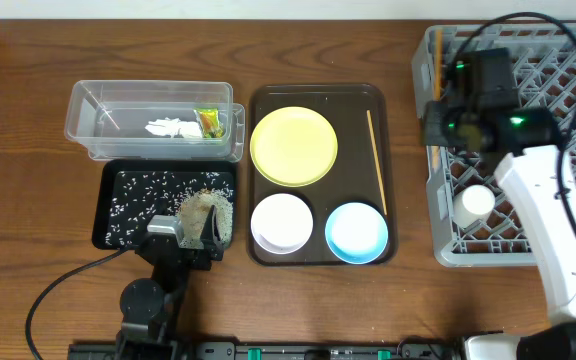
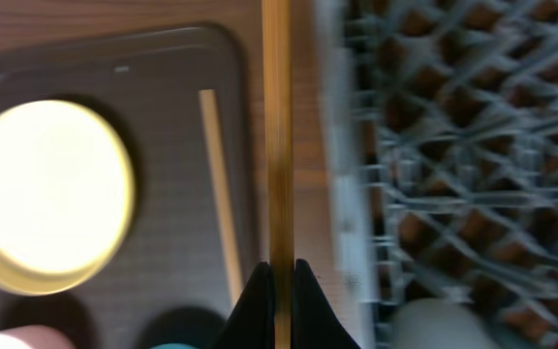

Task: Sort waste into correct bins and load items into the dishwasher rack
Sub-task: 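Place the chopstick upright in the dish rack with right gripper, then grasp the second chopstick on the brown tray with right gripper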

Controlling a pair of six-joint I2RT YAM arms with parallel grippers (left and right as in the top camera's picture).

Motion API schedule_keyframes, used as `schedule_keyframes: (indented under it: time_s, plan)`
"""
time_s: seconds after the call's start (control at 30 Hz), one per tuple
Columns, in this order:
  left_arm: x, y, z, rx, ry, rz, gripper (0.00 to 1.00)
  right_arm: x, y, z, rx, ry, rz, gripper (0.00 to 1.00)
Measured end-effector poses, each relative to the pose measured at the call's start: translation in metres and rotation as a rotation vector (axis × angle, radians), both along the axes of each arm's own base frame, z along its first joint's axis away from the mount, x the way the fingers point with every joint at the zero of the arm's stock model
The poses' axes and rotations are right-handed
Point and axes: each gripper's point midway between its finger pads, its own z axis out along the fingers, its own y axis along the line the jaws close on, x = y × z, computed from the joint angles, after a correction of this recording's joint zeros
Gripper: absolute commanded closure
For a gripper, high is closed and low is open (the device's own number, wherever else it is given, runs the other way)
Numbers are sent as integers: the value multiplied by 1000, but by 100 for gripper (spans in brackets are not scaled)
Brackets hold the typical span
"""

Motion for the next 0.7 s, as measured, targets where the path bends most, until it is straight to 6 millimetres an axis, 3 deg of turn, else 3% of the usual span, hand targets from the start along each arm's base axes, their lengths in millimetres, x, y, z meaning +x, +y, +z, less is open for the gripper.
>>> schedule_keyframes:
  time_s: [0.2,0.4,0.43,0.5,0.53,0.63,0.7]
  plan:
    - [0,0,0,0,0,0,10,13,-46,-14,-80,14,-61,99]
    - [0,0,0,0,0,0,10,34,-54,-51,-141,62,-12,97]
    - [0,0,0,0,0,0,10,35,-55,-59,-147,82,-3,93]
    - [0,0,0,0,0,0,10,34,-54,-72,-150,117,12,72]
    - [0,0,0,0,0,0,10,33,-52,-77,-148,132,25,67]
    - [0,0,0,0,0,0,10,26,-43,-77,-115,154,57,56]
    - [0,0,0,0,0,0,10,20,-30,-68,-77,145,93,44]
